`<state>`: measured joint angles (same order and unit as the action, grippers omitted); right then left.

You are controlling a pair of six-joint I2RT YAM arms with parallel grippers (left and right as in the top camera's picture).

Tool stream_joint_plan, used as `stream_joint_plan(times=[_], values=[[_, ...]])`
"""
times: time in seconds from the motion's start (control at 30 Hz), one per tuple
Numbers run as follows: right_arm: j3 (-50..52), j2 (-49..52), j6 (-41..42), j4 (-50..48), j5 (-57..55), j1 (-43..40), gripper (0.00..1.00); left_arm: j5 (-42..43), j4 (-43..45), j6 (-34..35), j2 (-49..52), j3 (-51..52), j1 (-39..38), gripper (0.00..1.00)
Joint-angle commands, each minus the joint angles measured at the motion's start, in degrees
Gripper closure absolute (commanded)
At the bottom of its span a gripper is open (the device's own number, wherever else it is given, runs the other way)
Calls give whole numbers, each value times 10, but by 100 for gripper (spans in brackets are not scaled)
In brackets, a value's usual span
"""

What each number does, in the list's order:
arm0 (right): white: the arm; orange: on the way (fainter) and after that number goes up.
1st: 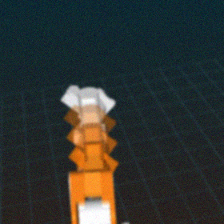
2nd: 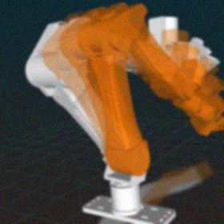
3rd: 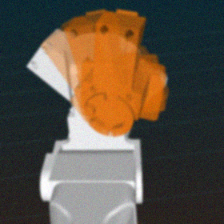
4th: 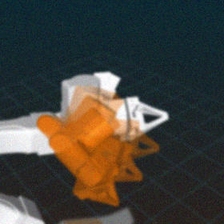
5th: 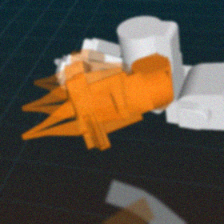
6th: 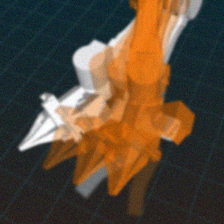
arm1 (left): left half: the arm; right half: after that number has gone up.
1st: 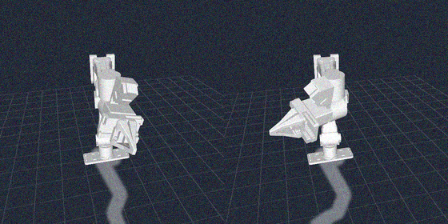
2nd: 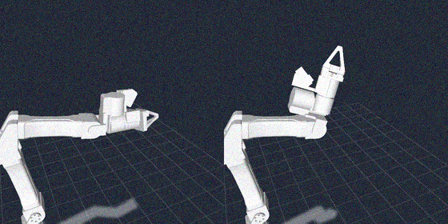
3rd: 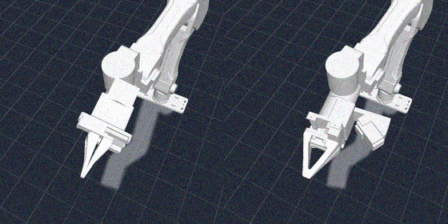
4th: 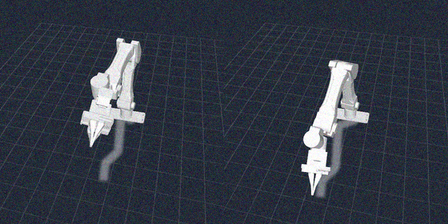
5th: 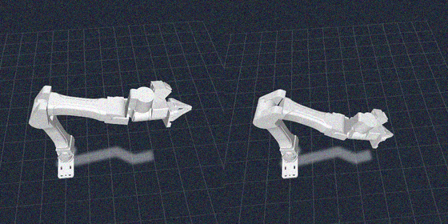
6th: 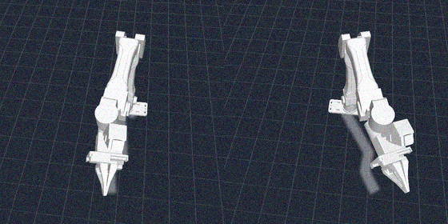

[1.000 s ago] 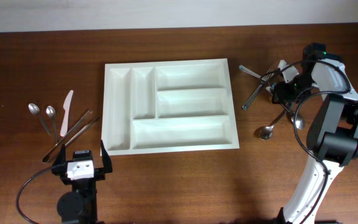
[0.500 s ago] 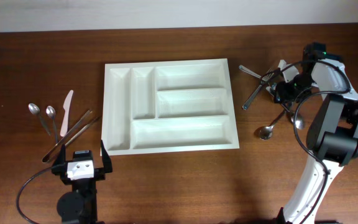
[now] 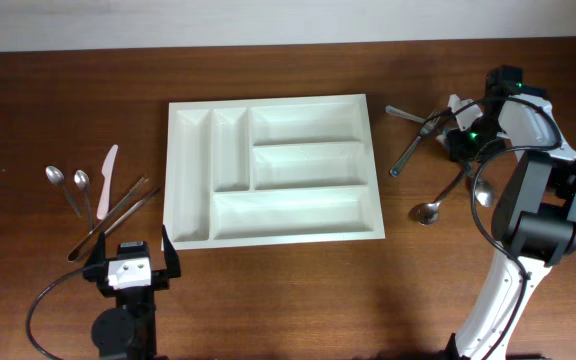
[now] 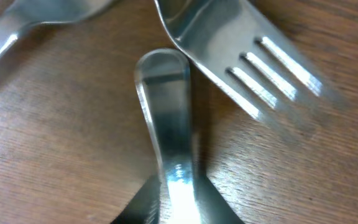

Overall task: Pack container
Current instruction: 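Lower the right gripper onto the metal spoon handle and close, then carry the spoon into the tray's middle compartment and release it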

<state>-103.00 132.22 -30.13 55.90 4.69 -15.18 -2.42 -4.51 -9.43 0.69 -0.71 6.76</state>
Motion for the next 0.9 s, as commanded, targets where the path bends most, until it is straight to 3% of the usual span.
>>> stream_joint_plan(times=[0.0,0.37,0.87], values=[[25,58,2,9,-17,0,85,-4,-1,-7,-3,2,-1,1],[25,58,6,12,-14,18,96,-4,-1,-7,-3,2,-1,1],[-20,57,29,86,42,47,96,-4,-1,-7,-3,2,-1,1]])
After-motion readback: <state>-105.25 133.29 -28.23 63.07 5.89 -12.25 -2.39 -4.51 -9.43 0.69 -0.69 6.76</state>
